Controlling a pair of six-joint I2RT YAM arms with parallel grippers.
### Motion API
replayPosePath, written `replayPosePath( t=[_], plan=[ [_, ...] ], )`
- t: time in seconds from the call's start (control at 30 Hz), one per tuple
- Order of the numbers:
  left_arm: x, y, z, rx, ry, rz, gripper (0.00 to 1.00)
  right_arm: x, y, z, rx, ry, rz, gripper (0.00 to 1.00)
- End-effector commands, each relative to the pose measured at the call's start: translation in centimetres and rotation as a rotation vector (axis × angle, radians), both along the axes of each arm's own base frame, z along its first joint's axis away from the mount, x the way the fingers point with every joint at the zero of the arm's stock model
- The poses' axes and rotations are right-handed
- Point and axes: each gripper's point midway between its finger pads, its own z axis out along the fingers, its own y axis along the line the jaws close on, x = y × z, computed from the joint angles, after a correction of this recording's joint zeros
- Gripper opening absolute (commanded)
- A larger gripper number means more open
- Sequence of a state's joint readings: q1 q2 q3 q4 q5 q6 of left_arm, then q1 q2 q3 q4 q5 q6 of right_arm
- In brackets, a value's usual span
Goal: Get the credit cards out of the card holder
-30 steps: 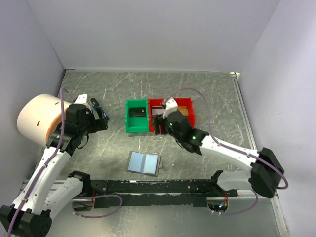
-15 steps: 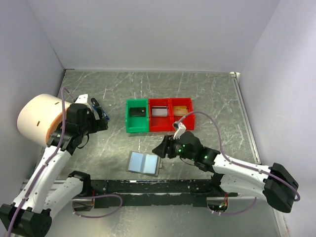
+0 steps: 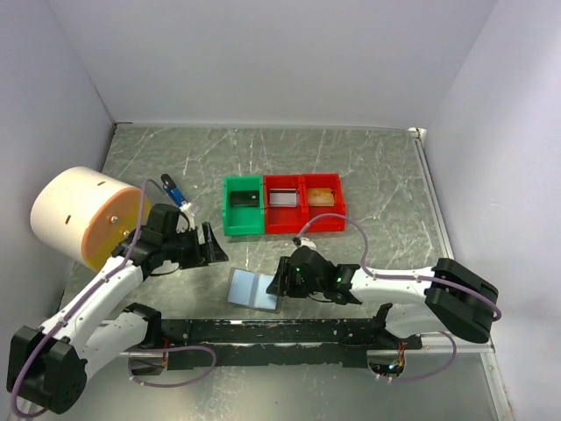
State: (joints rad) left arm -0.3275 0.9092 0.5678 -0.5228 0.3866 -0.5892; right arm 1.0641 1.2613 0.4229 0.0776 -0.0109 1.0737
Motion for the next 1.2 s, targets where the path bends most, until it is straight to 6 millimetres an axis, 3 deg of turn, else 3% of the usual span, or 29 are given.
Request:
replayPosePath(
  t=[0.0, 0.37, 0.57, 0.77, 0.87, 0.97, 1.17],
  plan=[
    [-1.3, -3.1, 0.4, -0.074, 0.028, -0.090, 0.85, 0.1, 0.0, -0.6, -0.014, 0.036, -0.072, 0.46],
    [-3.8, -4.6, -4.5, 0.011, 0.116, -0.127, 0.80, -0.1, 0.2, -2.3, 0.016, 0.088, -0.116, 0.40],
    [-4.7, -5.1, -6.3, 0.028, 0.155, -0.147, 0.72, 0.0, 1.4, -2.0, 0.099, 0.098, -0.122, 0.22],
    [-5.2, -5.6, -6.8, 0.051, 0.162, -0.145, 0.52, 0.5, 2.9, -0.2, 0.153, 0.053, -0.074, 0.01],
    [-5.1, -6.2, -6.2, 0.044, 0.145, -0.148, 0.48, 0.5, 3.4, 0.3, 0.155, 0.046, -0.049, 0.02],
    [-5.0, -6.9, -5.6, 0.022, 0.130, -0.161, 0.38, 0.4, 3.8, 0.6, 0.171, 0.040, -0.035, 0.04],
    [-4.8, -6.1, -6.3, 0.118, 0.132, -0.129, 0.18, 0.6, 4.1, 1.4, 0.186, 0.020, -0.022, 0.01]
  ],
)
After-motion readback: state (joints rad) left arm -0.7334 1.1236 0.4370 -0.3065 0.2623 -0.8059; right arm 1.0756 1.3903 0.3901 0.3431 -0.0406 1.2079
